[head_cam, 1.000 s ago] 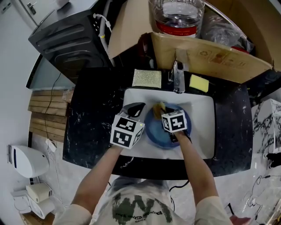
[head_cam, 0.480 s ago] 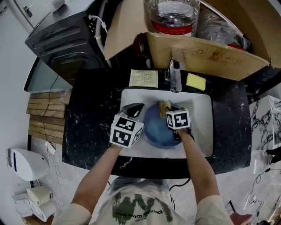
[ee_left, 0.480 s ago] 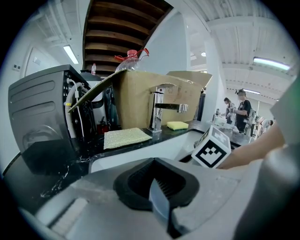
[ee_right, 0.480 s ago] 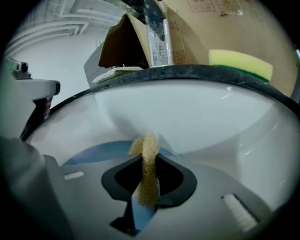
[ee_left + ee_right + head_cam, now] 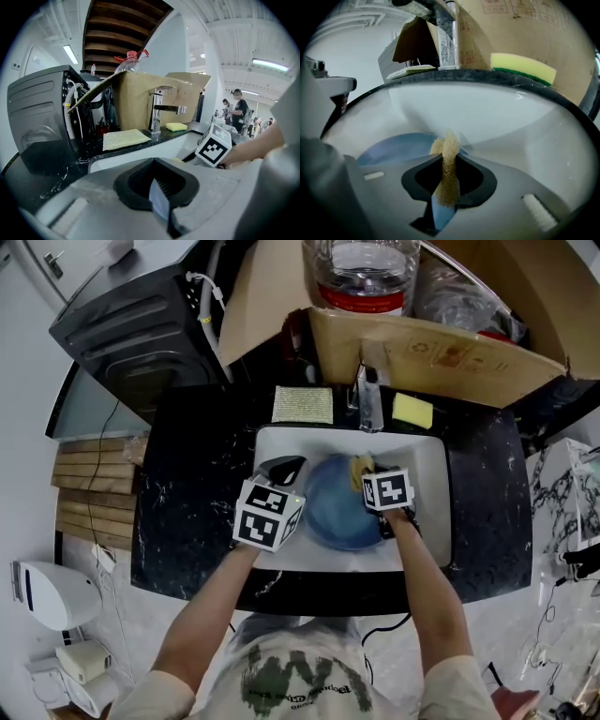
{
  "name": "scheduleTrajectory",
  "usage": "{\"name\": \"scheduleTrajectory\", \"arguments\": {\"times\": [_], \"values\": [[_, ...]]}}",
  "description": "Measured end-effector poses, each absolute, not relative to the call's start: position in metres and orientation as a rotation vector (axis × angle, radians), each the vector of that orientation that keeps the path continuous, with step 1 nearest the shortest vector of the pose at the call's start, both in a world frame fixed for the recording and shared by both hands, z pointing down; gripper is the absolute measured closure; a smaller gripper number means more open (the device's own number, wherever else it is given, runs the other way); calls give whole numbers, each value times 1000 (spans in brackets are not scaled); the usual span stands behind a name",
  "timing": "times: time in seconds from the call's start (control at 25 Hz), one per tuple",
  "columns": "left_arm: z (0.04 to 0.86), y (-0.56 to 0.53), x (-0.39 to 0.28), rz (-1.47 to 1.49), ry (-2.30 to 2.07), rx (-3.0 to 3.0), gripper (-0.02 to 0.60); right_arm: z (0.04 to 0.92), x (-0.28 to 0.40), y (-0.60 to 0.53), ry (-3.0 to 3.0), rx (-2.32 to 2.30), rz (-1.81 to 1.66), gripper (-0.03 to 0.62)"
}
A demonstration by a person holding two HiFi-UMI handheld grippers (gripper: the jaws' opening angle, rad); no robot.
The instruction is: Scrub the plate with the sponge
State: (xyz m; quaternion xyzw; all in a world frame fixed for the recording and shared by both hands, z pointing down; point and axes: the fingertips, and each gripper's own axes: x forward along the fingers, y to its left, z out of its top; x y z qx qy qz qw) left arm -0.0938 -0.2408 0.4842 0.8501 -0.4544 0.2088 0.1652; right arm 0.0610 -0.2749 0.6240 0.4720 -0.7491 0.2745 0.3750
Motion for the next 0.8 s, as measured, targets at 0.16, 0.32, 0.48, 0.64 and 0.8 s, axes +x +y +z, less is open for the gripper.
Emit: {"name": "scheduleTrajectory", "arguments": {"times": [0.16,0.32,0.48,0.64,0.8], "values": [[482,-240,-92,581,-1284,2431,580,621,71,-269,-1858,1215,687,522],[480,-238,-90,571,-1273,2439,580,615,81,-263,-1823,1229,649,522],[478,-238,-88,563,-1262,2451,580,611,92,-255,-1792,1240,642,522],[477,-236,-88,552,-1260,2448,580,608,105,-245,-1751,1228,628,523],[478,-235,-83,545,-1252,2452,580,604,120,-237,-1730,1234,630,522]]}}
